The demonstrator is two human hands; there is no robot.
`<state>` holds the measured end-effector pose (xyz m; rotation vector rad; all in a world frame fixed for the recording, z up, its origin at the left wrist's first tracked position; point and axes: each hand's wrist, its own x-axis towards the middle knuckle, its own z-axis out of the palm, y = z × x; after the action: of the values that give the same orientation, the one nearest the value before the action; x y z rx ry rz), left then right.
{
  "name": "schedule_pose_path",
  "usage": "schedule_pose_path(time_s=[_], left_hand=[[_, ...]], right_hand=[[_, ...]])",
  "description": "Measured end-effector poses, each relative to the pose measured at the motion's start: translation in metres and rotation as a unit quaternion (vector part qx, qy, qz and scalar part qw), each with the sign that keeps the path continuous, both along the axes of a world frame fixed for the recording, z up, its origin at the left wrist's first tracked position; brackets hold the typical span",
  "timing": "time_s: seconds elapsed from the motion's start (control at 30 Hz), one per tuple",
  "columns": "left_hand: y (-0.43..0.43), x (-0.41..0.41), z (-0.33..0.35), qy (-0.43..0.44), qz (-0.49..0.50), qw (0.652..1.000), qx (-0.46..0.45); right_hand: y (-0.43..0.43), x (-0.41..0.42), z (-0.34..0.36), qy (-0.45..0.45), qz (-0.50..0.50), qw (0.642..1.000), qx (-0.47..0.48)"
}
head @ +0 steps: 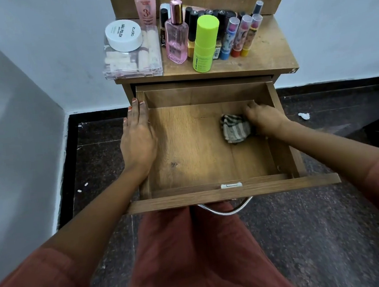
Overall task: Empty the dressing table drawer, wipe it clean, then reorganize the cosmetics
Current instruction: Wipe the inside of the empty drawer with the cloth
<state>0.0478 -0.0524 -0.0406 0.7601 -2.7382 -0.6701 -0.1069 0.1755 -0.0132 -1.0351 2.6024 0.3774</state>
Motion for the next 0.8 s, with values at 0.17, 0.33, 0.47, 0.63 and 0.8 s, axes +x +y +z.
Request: schedule_pose_path(time_s=[0.17, 0.33, 0.47, 0.63, 0.8], left_hand=[[0.002, 0.001, 0.001, 0.001, 0.0, 1.0, 0.005], [0.002, 0.002, 0.002, 0.003, 0.002, 1.0, 0.011], [0.003, 0.002, 0.002, 0.011, -0.009, 1.0, 0.022], [0.003, 0.002, 0.003, 0.007, -0.005, 0.999, 0.038], [0.003, 0.001, 0.003, -0.004, -0.008, 0.999, 0.036]], right_hand=[[0.025, 0.033, -0.002, -0.064, -0.01, 0.997, 0.044], [0.039, 0.061, -0.005, -0.122, -0.037, 0.987, 0.097], [0.035, 0.066, -0.003, -0.084, -0.026, 0.991, 0.098], [0.025, 0.055, 0.001, 0.014, 0.0, 0.998, 0.061], [0.004, 0.019, -0.008, 0.04, -0.026, 0.999, -0.012]])
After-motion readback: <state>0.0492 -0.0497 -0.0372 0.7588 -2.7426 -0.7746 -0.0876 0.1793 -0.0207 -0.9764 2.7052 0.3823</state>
